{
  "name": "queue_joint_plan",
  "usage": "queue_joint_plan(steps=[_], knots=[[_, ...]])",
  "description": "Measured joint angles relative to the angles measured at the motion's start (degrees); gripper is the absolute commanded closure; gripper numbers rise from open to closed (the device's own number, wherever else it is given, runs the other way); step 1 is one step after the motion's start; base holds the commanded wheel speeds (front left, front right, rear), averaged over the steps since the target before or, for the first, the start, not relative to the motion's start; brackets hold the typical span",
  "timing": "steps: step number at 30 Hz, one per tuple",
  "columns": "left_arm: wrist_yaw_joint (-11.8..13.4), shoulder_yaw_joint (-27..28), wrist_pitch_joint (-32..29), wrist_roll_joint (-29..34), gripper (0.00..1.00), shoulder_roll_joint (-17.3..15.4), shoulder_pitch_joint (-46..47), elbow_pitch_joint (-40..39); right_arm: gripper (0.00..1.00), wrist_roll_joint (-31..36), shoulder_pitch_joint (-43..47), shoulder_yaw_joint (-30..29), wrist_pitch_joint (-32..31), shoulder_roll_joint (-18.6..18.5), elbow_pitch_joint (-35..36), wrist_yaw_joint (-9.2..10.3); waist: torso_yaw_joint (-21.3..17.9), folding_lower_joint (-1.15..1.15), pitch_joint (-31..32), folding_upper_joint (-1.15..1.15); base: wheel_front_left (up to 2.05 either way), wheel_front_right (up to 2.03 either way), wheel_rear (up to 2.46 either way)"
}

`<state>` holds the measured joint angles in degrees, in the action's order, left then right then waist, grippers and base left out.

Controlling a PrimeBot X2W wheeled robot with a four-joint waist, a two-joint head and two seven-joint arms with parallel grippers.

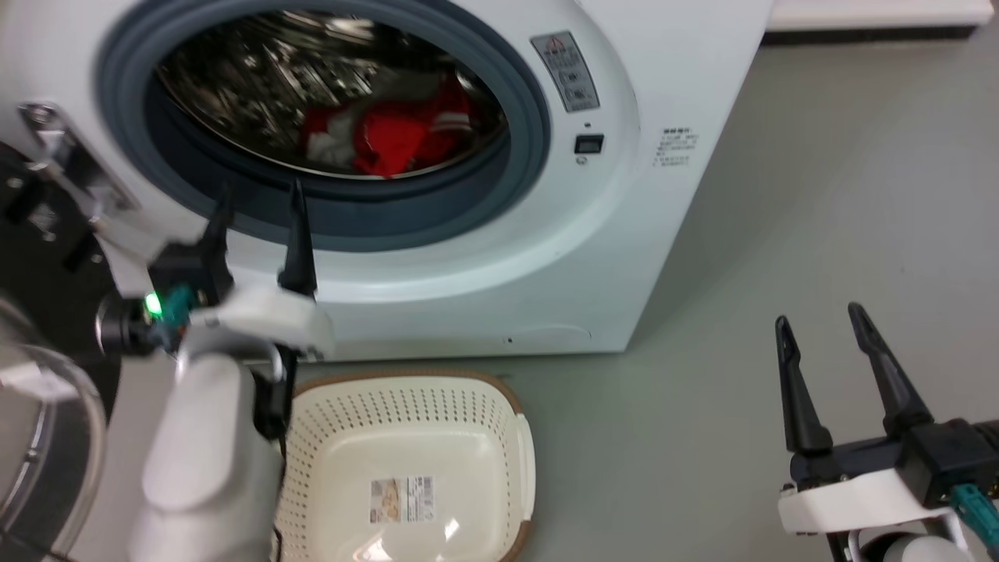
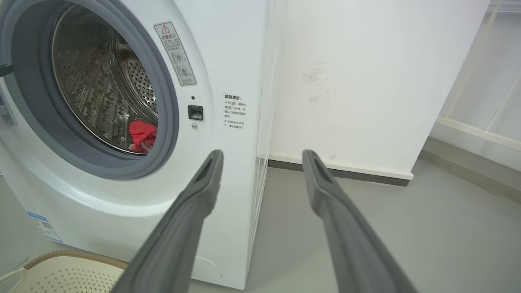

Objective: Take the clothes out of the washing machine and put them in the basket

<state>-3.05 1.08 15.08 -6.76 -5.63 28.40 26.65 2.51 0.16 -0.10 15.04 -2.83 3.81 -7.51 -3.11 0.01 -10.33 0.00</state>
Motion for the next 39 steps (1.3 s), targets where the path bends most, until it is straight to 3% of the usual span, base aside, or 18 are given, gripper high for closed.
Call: queue_joint_plan(steps=[12, 20, 31, 39], knots=[[-2.9, -3.2, -0.6, 1.9, 0.0, -5.2, 25.6, 21.4, 0.0, -1.7, -6.5, 0.1, 0.0, -0.1, 1.0, 0.0, -4.7, 0.01, -11.4, 0.0, 0.0, 0.0, 0.0], [-4.0, -6.0, -8.7, 1.8, 0.0, -10.8, 42.2, 33.8, 0.0, -4.1, -11.4, 0.2, 0.0, -0.1, 2.3, 0.0, -8.9, 0.01, -20.3, 0.0, 0.0, 0.0, 0.0], [-4.3, -8.9, -17.8, 1.5, 0.0, -15.0, 54.4, 41.4, 0.0, -7.0, -14.4, 0.7, 0.0, -0.1, 3.5, 0.0, -12.8, 0.01, -29.4, 0.0, 0.0, 0.0, 0.0], [-4.3, -11.5, -22.1, 0.4, 0.0, -15.7, 58.9, 43.6, 0.0, -7.7, -15.4, 1.0, 0.0, -0.1, 4.0, 0.0, -14.6, 0.0, -33.3, 0.0, 0.0, 0.0, 0.0]])
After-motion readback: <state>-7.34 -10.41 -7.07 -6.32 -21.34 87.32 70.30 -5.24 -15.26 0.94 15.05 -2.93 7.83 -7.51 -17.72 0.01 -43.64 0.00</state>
